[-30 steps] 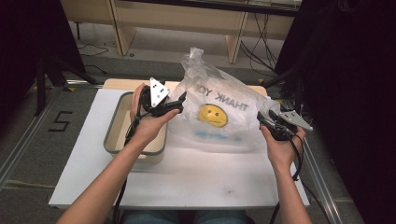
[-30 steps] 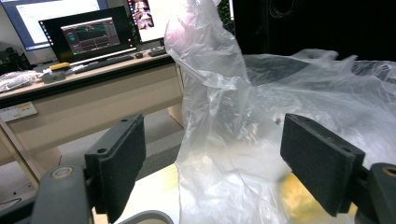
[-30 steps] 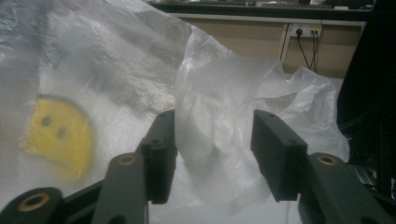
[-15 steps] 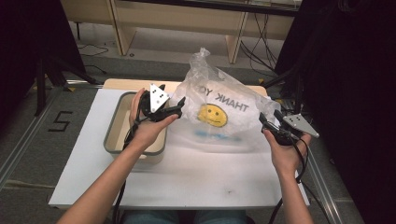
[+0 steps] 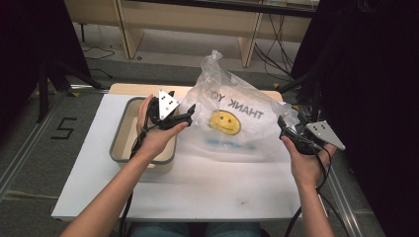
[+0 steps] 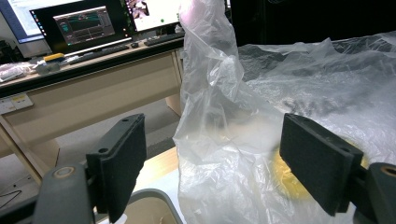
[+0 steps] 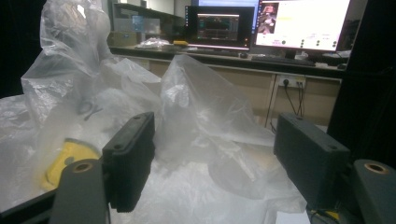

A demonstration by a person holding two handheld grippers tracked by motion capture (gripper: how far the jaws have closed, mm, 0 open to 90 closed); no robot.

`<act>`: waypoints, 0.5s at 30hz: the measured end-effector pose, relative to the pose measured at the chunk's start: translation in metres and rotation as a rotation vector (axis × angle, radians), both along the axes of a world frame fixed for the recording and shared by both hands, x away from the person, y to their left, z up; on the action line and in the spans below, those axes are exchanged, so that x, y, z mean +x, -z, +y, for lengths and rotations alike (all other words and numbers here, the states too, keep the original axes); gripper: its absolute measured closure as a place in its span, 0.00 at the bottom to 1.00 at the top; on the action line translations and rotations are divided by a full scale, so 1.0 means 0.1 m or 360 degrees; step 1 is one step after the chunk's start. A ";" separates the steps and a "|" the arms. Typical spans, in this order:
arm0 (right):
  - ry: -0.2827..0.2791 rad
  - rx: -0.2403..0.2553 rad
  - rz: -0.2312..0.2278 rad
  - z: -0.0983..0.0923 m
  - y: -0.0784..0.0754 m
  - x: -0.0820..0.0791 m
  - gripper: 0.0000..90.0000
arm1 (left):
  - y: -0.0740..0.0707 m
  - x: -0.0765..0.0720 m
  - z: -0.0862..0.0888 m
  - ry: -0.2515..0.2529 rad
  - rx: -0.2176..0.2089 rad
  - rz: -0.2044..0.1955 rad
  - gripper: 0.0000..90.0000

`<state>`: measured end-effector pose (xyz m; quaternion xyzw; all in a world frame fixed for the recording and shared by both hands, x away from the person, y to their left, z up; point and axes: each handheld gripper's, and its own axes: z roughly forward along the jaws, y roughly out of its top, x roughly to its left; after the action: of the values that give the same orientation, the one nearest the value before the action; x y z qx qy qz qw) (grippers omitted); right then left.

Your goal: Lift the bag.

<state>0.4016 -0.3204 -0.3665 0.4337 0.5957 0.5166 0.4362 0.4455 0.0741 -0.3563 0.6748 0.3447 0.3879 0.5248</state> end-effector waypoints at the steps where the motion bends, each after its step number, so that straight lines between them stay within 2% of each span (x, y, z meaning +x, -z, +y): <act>1: -0.0005 0.0000 0.0011 0.00 0.00 0.00 0.33 | 0.00 0.00 0.00 0.0001 0.0001 0.0002 0.25; 6: -0.0029 0.0025 0.0033 -0.01 0.00 -0.03 0.28 | 0.02 0.01 0.00 -0.0003 0.0014 0.0014 0.25; 12: -0.0115 -0.0008 0.0017 0.05 -0.07 -0.06 0.22 | 0.03 0.02 -0.01 -0.0002 0.0006 0.0015 0.25; 15: -0.0123 -0.0022 0.0028 0.07 -0.12 -0.04 0.20 | 0.03 0.02 -0.02 -0.0002 0.0013 0.0015 0.25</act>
<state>0.3978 -0.3139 -0.3550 0.4118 0.6193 0.5252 0.4136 0.4476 0.0722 -0.3591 0.6785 0.3460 0.3863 0.5203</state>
